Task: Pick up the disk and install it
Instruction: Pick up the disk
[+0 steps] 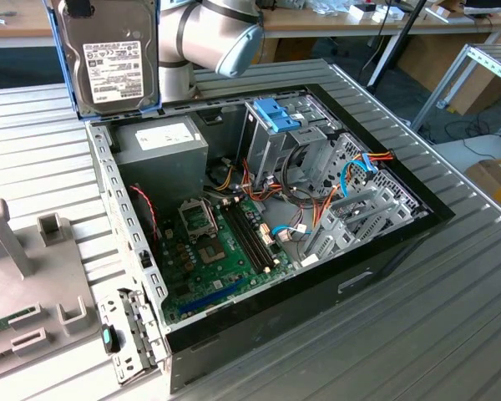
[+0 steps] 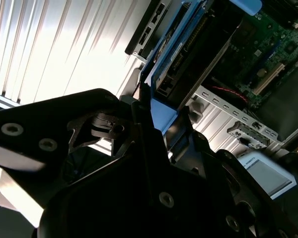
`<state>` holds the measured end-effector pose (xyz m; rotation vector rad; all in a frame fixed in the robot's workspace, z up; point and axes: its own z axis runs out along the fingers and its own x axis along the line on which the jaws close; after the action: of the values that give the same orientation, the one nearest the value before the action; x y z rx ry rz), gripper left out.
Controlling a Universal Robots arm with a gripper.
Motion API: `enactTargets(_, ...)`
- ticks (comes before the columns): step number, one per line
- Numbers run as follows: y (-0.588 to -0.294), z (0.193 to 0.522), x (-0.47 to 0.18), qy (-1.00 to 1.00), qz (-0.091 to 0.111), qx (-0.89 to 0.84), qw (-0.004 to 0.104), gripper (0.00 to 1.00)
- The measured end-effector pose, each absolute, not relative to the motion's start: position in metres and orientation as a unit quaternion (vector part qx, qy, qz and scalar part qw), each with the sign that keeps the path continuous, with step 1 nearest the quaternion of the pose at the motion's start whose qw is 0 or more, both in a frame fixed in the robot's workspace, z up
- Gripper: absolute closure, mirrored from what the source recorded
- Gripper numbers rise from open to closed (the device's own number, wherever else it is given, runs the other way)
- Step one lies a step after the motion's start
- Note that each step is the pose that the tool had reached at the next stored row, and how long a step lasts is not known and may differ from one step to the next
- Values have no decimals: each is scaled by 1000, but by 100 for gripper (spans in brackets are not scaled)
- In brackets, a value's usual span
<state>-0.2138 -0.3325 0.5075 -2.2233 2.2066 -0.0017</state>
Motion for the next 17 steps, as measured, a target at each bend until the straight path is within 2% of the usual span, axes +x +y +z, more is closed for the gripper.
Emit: enactTargets(17, -331, 508, -174, 704, -1, -710, 5, 64)
